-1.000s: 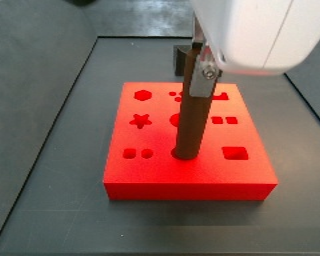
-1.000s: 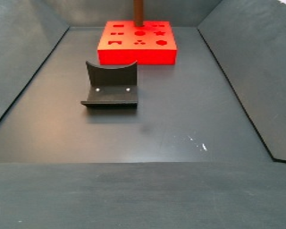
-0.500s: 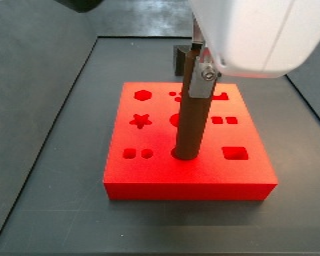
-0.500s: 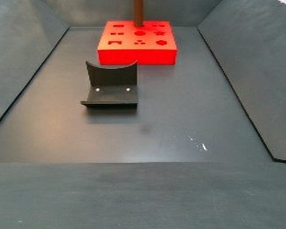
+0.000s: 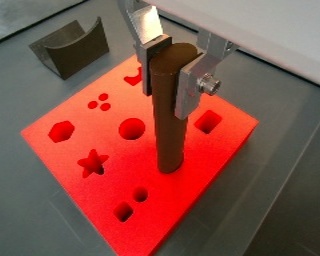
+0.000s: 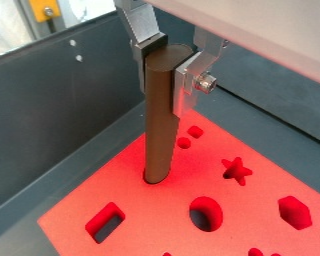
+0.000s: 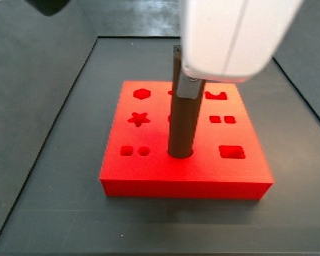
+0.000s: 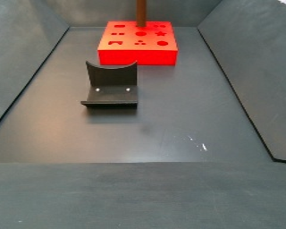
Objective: Insert the oval object.
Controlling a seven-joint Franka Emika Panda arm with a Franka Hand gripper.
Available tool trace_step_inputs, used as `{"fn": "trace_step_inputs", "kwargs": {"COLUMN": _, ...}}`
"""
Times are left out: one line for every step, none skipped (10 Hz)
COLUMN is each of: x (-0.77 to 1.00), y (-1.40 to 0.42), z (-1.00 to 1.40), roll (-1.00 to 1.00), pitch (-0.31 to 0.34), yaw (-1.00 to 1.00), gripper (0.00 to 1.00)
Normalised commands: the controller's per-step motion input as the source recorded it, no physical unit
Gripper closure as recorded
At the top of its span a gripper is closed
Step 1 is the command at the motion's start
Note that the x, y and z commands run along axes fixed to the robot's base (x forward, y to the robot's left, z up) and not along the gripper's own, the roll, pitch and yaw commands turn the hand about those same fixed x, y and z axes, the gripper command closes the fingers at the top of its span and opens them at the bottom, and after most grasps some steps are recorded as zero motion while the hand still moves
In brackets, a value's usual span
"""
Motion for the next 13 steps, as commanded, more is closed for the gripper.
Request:
{"fn": "trace_step_inputs", "kwargs": {"x": 0.01, "y": 0.00, "z": -0.01, "roll": -0.04, "pitch": -0.023, "yaw": 0.00, "gripper": 1.00}}
{"fn": "trace_step_inputs", "kwargs": {"x": 0.09, "y": 0.00, "z": -0.05, "roll": 0.00, "pitch": -0.011, "yaw": 0.00, "gripper": 1.00}}
{"fn": "trace_step_inputs", "kwargs": {"x": 0.09, "y": 0.00, "z": -0.10, "roll": 0.00, "pitch": -0.016, "yaw": 0.00, "gripper": 1.00}}
{"fn": "trace_step_inputs", "kwargs": {"x": 0.14, "y": -0.01, "z": -0.22, "roll": 0.00, "pitch": -0.050, "yaw": 0.00, "gripper": 1.00}}
{"fn": "trace_step_inputs", "kwargs": {"x": 0.20, "y": -0.06, "z": -0.29, "roll": 0.00, "pitch": -0.059, "yaw": 0.00, "gripper": 1.00}}
{"fn": "trace_step_inputs", "kwargs": {"x": 0.15, "y": 0.00, "z": -0.41, "roll": -0.02, "pitch": -0.111, "yaw": 0.00, "gripper": 1.00}}
{"fn": "trace_step_inputs", "kwargs": {"x": 0.11, "y": 0.00, "z": -0.47, "roll": 0.00, "pitch": -0.120, "yaw": 0.00, "gripper": 1.00}}
{"fn": "trace_step_inputs", "kwargs": {"x": 0.01, "y": 0.00, "z": -0.52, "roll": 0.00, "pitch": -0.136, "yaw": 0.00, "gripper": 1.00}}
{"fn": "trace_step_inputs", "kwargs": {"x": 0.00, "y": -0.03, "z": -0.53, "roll": 0.02, "pitch": -0.126, "yaw": 0.00, "gripper": 1.00}}
{"fn": "trace_step_inputs", "kwargs": {"x": 0.00, "y": -0.06, "z": -0.54, "roll": 0.06, "pitch": -0.116, "yaw": 0.00, "gripper": 1.00}}
{"fn": "trace_step_inputs", "kwargs": {"x": 0.01, "y": -0.04, "z": -0.58, "roll": 0.07, "pitch": -0.099, "yaw": 0.00, "gripper": 1.00}}
{"fn": "trace_step_inputs", "kwargs": {"x": 0.05, "y": 0.00, "z": -0.58, "roll": 0.05, "pitch": -0.086, "yaw": 0.00, "gripper": 1.00}}
{"fn": "trace_step_inputs", "kwargs": {"x": 0.00, "y": 0.00, "z": -0.14, "roll": 0.01, "pitch": -0.004, "yaw": 0.00, "gripper": 1.00}}
